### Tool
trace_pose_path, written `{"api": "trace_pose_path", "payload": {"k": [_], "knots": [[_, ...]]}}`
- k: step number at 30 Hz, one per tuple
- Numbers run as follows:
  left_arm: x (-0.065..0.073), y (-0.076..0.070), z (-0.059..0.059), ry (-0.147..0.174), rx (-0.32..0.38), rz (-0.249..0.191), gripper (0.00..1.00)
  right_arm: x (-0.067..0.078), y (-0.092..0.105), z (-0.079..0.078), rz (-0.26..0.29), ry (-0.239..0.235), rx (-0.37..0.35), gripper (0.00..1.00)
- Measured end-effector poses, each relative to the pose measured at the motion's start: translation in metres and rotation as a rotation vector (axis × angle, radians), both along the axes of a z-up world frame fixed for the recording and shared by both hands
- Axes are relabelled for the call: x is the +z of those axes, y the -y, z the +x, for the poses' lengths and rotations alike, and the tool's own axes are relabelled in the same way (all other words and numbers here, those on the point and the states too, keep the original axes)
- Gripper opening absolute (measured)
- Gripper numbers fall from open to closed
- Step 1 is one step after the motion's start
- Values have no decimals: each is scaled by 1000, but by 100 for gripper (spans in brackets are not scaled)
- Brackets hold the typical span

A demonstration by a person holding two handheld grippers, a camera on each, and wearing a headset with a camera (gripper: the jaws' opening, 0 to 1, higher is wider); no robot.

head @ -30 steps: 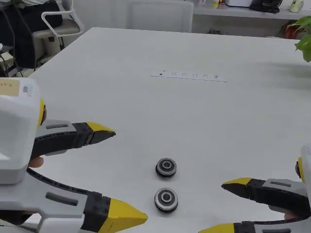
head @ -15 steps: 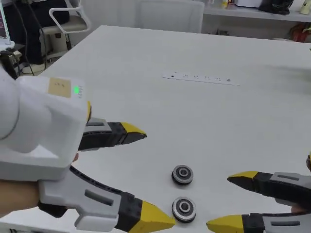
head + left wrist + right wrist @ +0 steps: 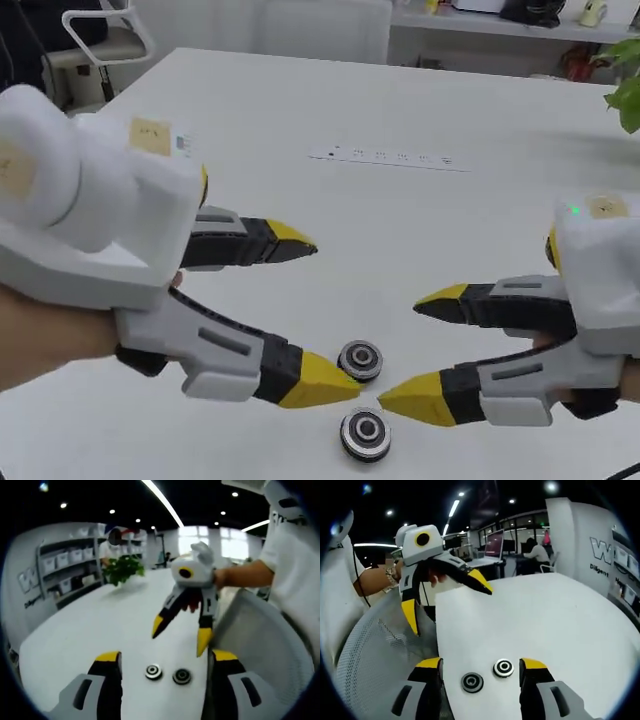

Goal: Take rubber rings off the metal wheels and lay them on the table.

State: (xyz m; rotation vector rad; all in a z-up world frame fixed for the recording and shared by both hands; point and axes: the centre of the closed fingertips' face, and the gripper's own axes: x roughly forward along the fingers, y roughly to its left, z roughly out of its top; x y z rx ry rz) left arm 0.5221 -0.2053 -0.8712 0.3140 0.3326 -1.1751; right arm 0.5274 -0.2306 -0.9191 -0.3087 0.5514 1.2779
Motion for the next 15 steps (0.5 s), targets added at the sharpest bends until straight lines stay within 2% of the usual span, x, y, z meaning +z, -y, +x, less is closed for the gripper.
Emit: {"api": "trace_pose_path", "payload": {"k": [3,7,11,12,13,14,15], "knots": [[-1,7,6,6,-18,-23,71,1,-5,4,20,24,9,56],[-8,15,9,7,-43,-48,67,1,-9,5,80,31,21,51],[-14,19,14,-23,-29,-115,65,-9,-8,0,85,42,38,47],[-18,19,14,-30,-28,-121,65,-11,-8,-1,89,38,36,46],[-21,19,14,-33,-28,-122,65,-18,-7,-3,83,12,17,45],[-25,19,12,-33,-28,-122,63,-26,-4,-6,63,-7,14,43],[-29,19,11,-34,-29,-122,61,-31,-3,-8,48,-5,28,42]]}}
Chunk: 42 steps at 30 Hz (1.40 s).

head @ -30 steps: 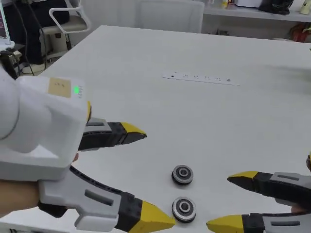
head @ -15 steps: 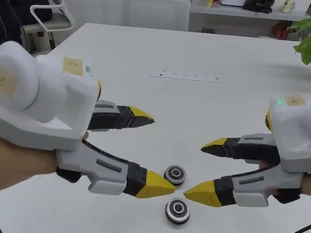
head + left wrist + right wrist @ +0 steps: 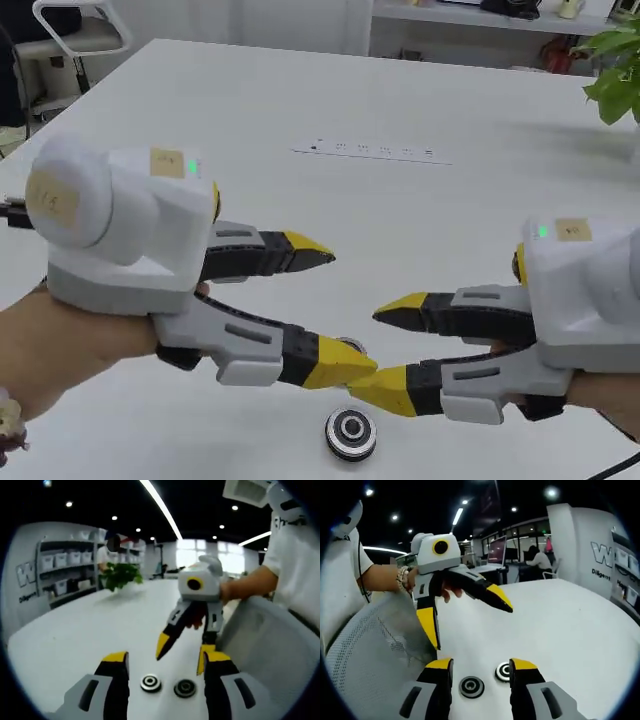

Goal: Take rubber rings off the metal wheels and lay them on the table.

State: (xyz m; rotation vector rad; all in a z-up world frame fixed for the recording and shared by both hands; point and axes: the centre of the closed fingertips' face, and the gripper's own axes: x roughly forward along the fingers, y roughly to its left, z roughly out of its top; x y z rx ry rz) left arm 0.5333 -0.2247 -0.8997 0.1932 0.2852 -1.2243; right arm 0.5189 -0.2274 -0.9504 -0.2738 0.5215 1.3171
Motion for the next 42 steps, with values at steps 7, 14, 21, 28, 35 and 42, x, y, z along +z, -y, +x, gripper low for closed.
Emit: {"api": "trace_pose_path", "payload": {"k": [7,14,21,28,35,42], "knots": [[-27,8,-7,-19,-24,63,59,-35,0,-24,-100,-47,101,36],[-49,13,-20,-49,-74,118,54,-44,1,-22,-110,-68,85,32],[-72,16,-29,-75,-123,181,42,-56,7,-25,-157,-74,93,29],[-92,15,-28,-96,-120,231,33,-63,11,-23,-190,-79,88,27],[-93,20,-30,-97,-132,230,25,-67,13,-21,-205,-75,79,26],[-99,20,-29,-53,-145,265,15,-69,13,-22,-212,-74,87,24]]}}
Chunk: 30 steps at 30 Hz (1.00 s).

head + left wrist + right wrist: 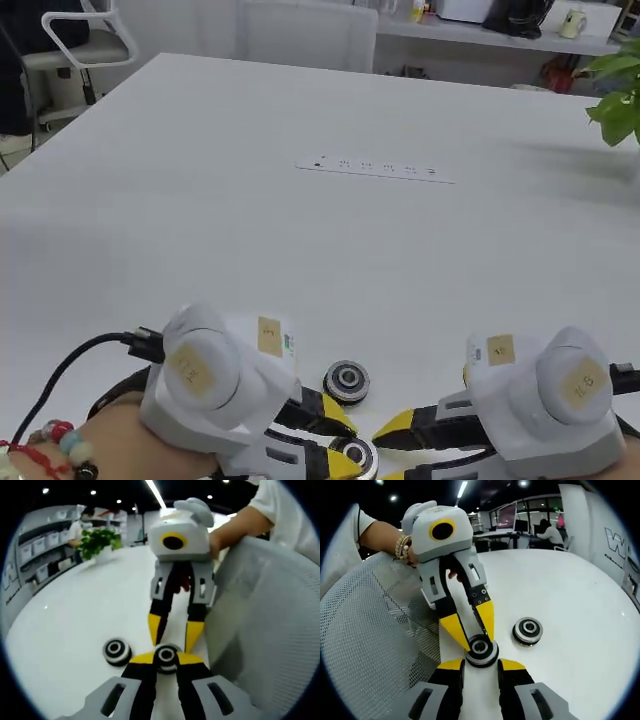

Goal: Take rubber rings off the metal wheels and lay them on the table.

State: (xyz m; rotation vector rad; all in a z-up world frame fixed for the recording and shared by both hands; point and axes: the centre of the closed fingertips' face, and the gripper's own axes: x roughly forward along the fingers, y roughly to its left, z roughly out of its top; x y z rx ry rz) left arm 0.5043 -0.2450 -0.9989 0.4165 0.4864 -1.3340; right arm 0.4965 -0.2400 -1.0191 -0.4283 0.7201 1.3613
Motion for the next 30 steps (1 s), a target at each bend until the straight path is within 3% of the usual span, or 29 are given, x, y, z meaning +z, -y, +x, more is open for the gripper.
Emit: {"api": "trace_pose_path", "payload": {"k": [3,11,20,30], "knots": [[-2,-3,-3,-12,0,17,14,-1,0,-1,-8,3,4,24],[-3,-5,-4,7,-11,2,14,0,-1,3,5,11,-14,27],[-2,-5,-4,7,-9,-8,14,-1,-1,-1,-8,41,38,20],[-2,-6,-4,9,-4,-8,14,-1,2,-1,-25,58,50,15]]}}
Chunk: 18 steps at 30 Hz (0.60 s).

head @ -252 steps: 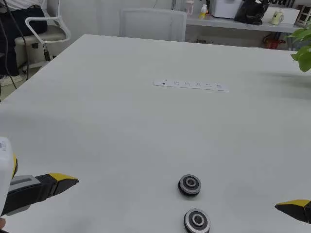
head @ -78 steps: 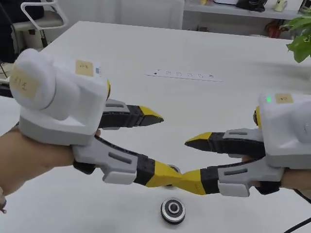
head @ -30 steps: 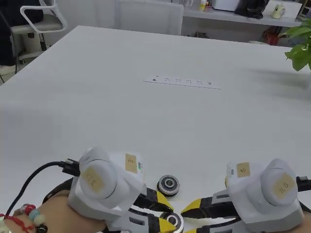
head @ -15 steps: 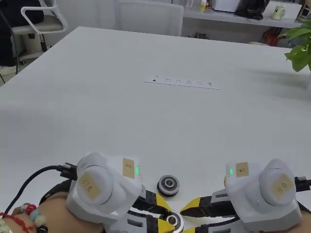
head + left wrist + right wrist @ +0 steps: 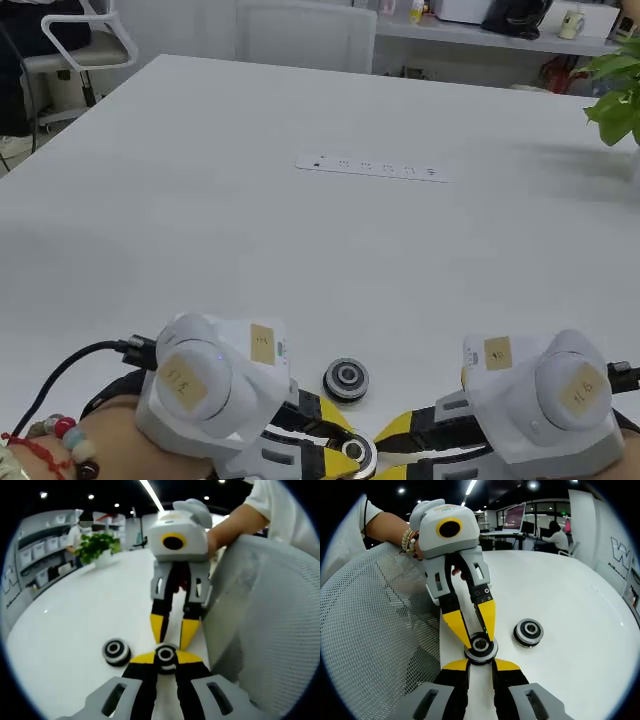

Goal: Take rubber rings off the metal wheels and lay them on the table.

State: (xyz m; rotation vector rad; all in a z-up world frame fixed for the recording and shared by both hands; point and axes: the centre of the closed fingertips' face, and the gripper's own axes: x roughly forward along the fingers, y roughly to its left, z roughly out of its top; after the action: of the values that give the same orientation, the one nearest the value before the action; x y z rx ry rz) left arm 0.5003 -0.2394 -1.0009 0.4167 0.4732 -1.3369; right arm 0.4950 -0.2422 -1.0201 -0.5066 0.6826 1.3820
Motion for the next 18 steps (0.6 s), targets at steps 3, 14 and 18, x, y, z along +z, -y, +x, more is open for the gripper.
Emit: {"api": "trace_pose_path", "payload": {"k": [3,14,18], "knots": [[0,0,0,0,-1,-1,14,-1,-2,1,-4,2,-8,17],[0,0,0,5,-3,-2,14,-2,-9,0,11,8,-5,25],[0,0,0,5,-2,-3,14,-1,-7,1,16,1,-17,22]]}}
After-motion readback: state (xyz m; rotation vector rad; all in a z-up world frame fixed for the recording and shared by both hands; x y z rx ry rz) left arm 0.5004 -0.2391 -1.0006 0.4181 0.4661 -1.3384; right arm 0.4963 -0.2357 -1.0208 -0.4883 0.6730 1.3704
